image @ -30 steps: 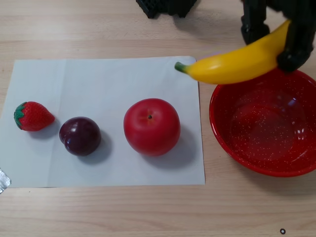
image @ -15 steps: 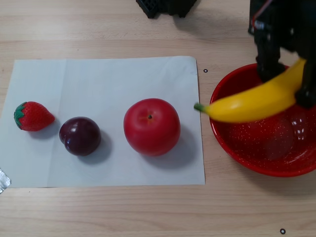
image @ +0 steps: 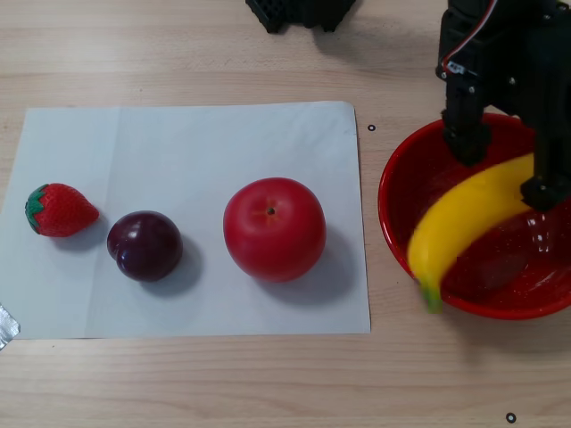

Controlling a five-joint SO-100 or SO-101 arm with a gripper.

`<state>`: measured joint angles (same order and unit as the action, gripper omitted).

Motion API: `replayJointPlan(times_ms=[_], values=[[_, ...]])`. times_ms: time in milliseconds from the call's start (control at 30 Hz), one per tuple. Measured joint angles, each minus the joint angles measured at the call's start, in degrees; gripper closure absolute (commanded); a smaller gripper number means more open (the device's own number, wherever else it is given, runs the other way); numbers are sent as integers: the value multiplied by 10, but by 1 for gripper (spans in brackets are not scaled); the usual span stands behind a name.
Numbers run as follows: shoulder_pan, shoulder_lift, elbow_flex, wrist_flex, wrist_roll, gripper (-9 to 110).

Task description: Grasp the banana and put it in the red bowl.

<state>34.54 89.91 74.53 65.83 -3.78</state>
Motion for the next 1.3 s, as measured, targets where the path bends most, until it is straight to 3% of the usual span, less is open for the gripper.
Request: replayJointPlan(times_ms=[433, 1033, 1300], values=[[-24, 1, -143, 153, -11, 101], [-106, 129, -218, 305, -12, 101], [-165, 299, -44, 258, 8, 101]])
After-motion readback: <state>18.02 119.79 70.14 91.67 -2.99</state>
